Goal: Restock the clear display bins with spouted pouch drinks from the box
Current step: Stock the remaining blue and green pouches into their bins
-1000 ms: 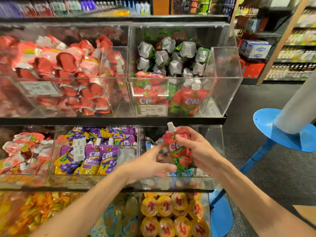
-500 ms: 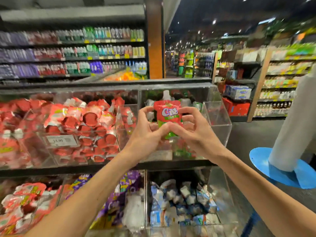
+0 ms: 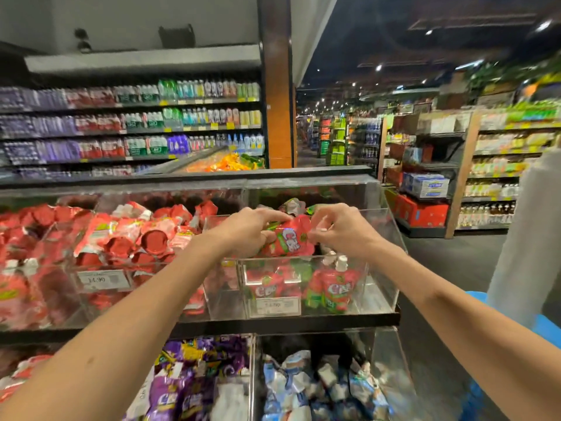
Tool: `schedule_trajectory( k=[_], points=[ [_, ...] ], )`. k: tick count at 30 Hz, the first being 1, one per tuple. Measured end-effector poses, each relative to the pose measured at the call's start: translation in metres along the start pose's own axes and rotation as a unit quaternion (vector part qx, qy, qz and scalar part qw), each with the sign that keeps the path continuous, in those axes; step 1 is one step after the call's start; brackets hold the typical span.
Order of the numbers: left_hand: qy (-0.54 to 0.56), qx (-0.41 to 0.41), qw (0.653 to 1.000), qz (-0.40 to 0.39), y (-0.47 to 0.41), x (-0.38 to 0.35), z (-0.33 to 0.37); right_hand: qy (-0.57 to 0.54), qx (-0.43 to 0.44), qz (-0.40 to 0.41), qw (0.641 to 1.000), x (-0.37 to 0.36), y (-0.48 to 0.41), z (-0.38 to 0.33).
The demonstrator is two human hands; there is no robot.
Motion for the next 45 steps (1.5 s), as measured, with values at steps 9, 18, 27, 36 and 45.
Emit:
schedule_trajectory(
  k=[9,18,27,36,45],
  points=[
    [-0.168,0.039,0.982,-0.080,-0.002,-0.016,-0.002,0.038,-0.011,-0.157,0.987,-0.044,-0.015,0.007],
    [-0.151,0.017,0.988,0.001,0.007,-0.015,-0.005,0.033,-0.047,-0.133,0.989,-0.044,-0.001,0.011],
    [0.375,-0.227,0.883,0.165,0.067,-0.079,0.128,-0.075,-0.087,0.186,0.976,0.037,0.203,0.057],
    [0.403,-0.313,0.811,-0.286,0.148,-0.391,0.437,-0.113,-0.519,0.292,0.796,0.073,0.581,0.282],
    [0.124,-0.346,0.799,-0.476,0.202,-0.655,0.629,-0.150,-0.711,0.354,0.589,0.102,0.820,0.442]
  ],
)
Point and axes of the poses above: each hand's wrist, its own y-axis away from the middle knuckle, its own x-axis out of the back of the hand, z = x × y, the point moved 8 cm from there along -y, towards the middle knuckle, and after that the axes turned 1 degree about z, right-handed, at the moved point
